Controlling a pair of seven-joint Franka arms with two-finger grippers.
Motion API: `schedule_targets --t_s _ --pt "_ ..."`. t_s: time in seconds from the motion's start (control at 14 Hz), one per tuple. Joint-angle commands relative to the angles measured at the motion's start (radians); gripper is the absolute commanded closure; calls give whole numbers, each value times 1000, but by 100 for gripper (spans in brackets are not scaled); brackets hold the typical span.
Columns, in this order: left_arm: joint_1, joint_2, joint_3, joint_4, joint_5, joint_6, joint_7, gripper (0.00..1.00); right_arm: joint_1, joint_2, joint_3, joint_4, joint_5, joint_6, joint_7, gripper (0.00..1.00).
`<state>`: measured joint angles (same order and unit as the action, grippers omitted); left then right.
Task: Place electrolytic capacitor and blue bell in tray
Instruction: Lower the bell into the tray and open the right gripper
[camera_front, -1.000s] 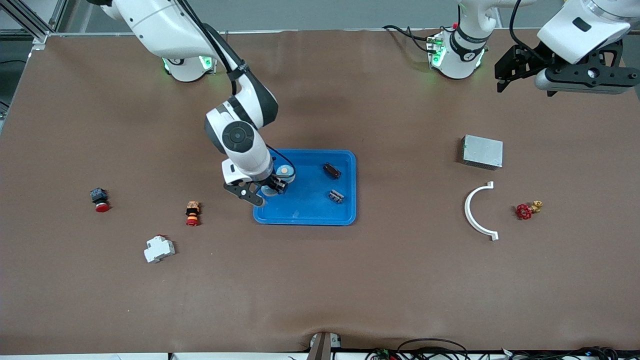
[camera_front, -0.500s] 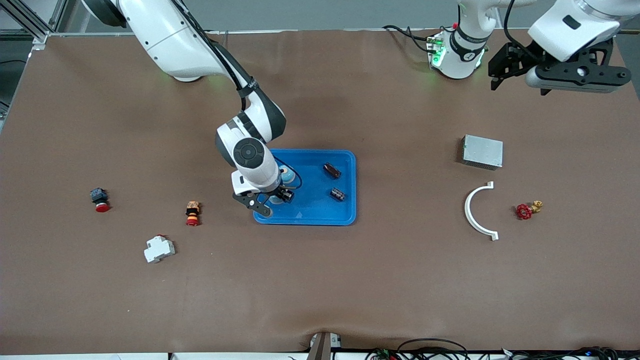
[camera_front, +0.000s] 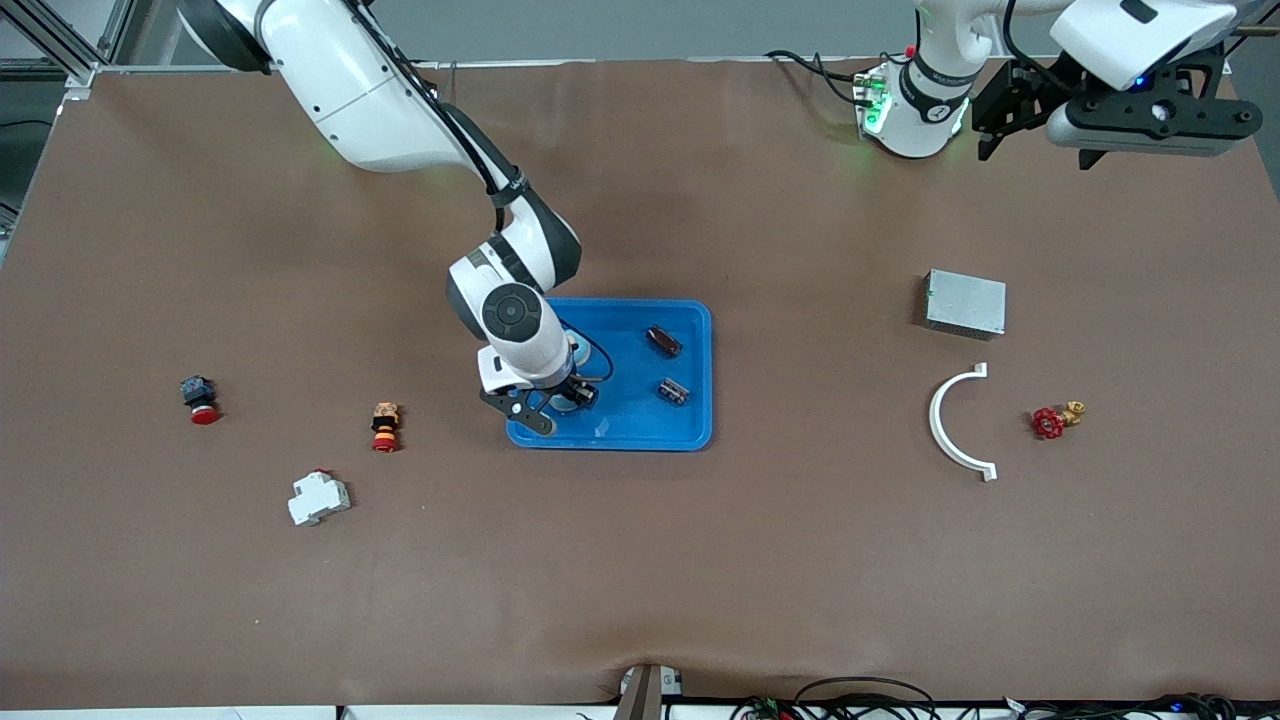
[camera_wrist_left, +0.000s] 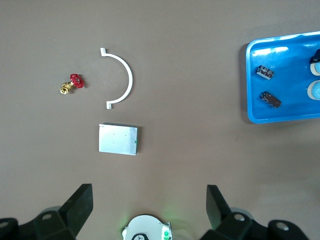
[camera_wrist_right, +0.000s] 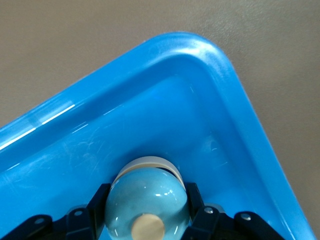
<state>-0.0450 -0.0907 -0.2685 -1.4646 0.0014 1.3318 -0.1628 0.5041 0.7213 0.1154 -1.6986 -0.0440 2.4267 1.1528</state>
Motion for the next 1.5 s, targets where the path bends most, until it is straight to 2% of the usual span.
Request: schedule_targets --t_s 0.0,0.29,0.36,0.43,0.5,0.86,1.07,1.29,1.43 --pt "13 -12 -1 1 -20 -23 -9 0 19 39 -23 40 -26 5 30 100" --pt "13 -11 0 1 -20 -23 -9 0 48 55 -53 42 -36 35 36 100" --pt "14 -11 3 1 -15 -23 -11 0 45 55 -54 45 -36 35 34 87" --pt "17 -8 9 1 -15 -23 -6 0 47 55 -54 46 -34 34 36 17" --pt "19 -1 14 0 -15 -23 2 0 51 55 -54 46 -37 35 36 0" --pt "17 54 14 1 -5 12 -4 0 47 44 -54 91 -27 -17 28 0" --pt "17 28 5 -106 35 127 -4 0 51 41 -51 227 -22 -237 27 0" --pt "46 23 15 -111 32 136 -7 0 41 36 -46 341 -22 -417 11 0" --pt "62 23 15 -108 29 135 -7 0 33 14 -46 366 -25 -501 -54 0"
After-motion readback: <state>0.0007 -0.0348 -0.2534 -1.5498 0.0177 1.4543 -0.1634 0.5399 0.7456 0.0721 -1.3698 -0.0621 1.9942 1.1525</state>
